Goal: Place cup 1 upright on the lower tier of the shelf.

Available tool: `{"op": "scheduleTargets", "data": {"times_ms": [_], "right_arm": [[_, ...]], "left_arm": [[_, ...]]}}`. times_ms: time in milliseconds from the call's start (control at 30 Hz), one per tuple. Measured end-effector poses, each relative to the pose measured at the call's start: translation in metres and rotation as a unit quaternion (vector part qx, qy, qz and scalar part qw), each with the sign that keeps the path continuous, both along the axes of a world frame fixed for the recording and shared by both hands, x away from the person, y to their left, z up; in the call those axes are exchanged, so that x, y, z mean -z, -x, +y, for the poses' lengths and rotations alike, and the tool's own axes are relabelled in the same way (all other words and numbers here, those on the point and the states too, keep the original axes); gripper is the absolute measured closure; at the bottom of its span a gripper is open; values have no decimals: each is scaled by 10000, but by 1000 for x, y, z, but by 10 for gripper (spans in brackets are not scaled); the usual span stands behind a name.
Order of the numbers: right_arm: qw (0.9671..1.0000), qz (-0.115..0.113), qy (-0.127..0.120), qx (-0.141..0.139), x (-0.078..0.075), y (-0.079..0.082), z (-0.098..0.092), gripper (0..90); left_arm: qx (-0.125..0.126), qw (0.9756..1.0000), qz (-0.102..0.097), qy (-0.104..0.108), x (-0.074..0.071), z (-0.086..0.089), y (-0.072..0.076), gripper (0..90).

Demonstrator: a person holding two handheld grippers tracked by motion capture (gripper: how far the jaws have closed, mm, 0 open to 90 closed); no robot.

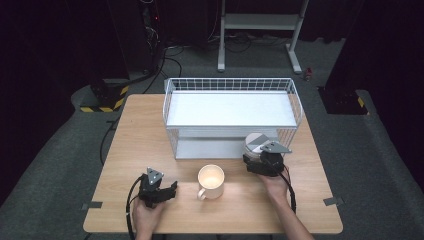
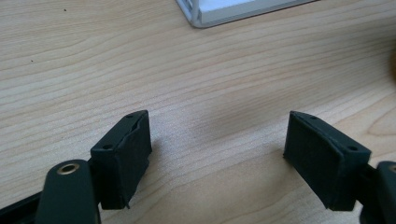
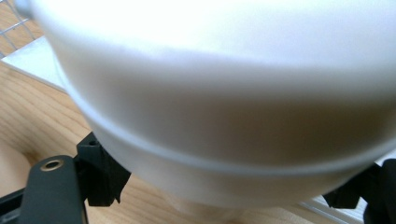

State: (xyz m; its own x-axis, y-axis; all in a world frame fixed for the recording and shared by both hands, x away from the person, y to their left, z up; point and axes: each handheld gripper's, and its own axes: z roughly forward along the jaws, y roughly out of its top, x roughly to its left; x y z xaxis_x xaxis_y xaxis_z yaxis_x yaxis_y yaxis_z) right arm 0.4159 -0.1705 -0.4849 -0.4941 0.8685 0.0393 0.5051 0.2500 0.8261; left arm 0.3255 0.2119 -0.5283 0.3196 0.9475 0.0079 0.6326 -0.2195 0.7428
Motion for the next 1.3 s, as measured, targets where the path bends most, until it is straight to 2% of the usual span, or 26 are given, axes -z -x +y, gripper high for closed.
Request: {"op": "scheduleTargets", "data": {"times_ms": [367,433,633,767,867,1067,1200,1267,1300], "right_arm": [[9999,66,119,58,3,-14,4,188],[9998,17,169,39,3,-17,5,188],[9998,46,158,139,4,-24,7,188],[9995,-19,267,149,4,-31,8,188],[9995,-72,257,167,5,-34,8,189],[9997,-68,192,124,6,-35,6,177],[9998,18,132,137,6,-35,4,142],[9998,38,147,123,5,-33,4,140],[9997,7,240,61,5,-33,3,140]], "left_arm": [[1,10000,-3,-4,0,0,0,229],[-4,10000,-5,-2,0,0,0,229],[-1,10000,-1,0,0,0,0,229],[-5,10000,-5,-1,0,0,0,229],[-5,10000,-4,-1,0,0,0,229],[9,10000,-5,-19,0,0,0,229],[9,10000,-5,-21,0,0,0,229],[9,10000,-5,-22,0,0,0,229],[5,10000,-8,-21,0,0,0,229]]}}
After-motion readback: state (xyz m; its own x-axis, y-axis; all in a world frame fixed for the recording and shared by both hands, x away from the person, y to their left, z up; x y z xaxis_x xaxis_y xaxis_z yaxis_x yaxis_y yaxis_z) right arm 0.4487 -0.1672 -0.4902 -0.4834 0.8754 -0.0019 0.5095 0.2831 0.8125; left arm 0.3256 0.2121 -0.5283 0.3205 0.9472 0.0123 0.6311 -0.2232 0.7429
